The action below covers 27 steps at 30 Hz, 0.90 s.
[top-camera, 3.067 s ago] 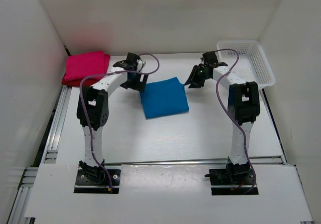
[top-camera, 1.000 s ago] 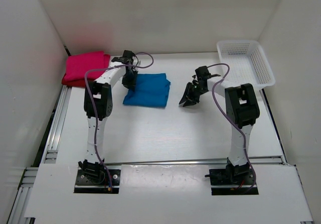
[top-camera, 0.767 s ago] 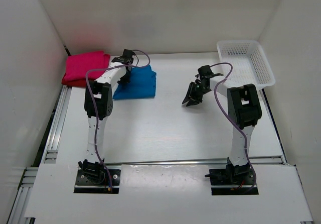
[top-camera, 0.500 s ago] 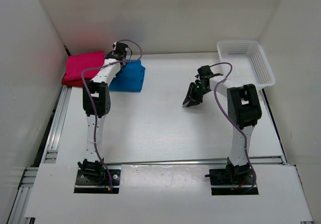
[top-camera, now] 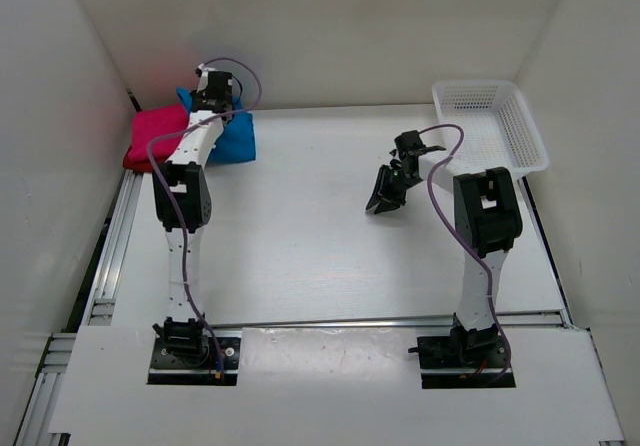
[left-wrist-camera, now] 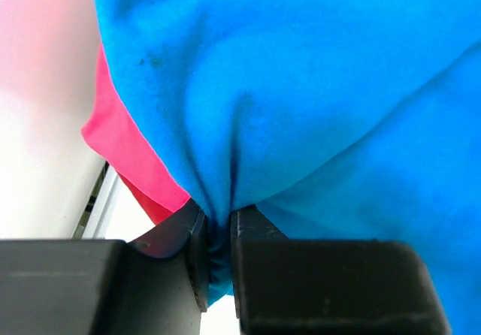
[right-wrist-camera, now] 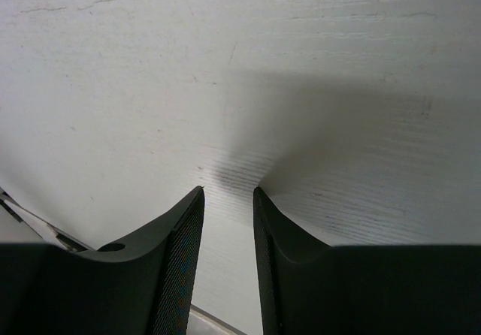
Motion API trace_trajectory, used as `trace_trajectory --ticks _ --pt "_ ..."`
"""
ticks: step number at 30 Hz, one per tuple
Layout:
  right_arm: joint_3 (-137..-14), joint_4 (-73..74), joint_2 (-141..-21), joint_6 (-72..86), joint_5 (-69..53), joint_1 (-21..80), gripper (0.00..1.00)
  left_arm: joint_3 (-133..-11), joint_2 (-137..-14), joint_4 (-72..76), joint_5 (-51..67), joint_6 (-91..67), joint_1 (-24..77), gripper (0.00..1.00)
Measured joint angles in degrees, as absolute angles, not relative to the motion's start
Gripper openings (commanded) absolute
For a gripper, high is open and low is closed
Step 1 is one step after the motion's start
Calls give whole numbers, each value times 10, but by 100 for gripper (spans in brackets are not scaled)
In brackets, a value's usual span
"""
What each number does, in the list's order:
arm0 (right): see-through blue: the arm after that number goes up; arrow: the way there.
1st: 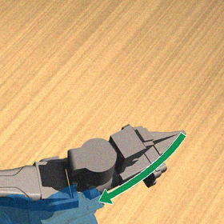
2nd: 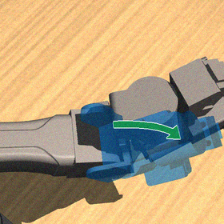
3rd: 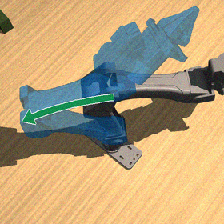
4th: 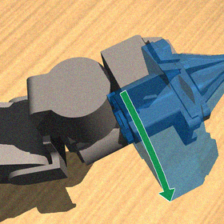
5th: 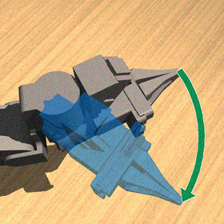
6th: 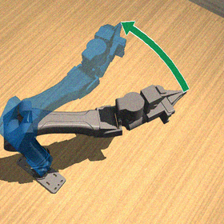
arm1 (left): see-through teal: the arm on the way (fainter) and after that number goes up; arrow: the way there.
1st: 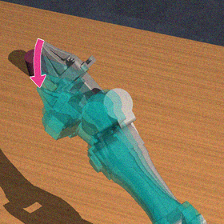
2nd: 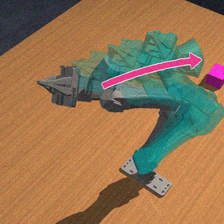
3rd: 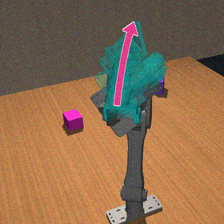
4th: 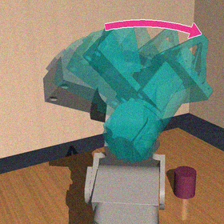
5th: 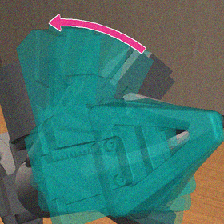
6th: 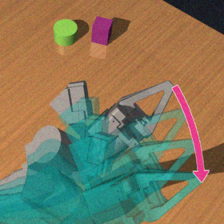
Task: Fold and stack the t-shirts
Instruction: Put the neatly folded tshirt into the corner of the board with the left arm
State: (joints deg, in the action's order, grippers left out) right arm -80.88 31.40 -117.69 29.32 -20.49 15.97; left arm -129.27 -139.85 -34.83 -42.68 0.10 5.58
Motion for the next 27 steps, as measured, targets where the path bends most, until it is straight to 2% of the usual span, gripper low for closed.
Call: trace_trajectory --ticks 13,27 --pt "-808 316 -1174 283 -197 151 37 -1320 -1399 -328 -430 1 -14 10" --pt "-808 317 -1173 280 -194 151 37 -1331 -1399 -312 -429 1 -46 10"
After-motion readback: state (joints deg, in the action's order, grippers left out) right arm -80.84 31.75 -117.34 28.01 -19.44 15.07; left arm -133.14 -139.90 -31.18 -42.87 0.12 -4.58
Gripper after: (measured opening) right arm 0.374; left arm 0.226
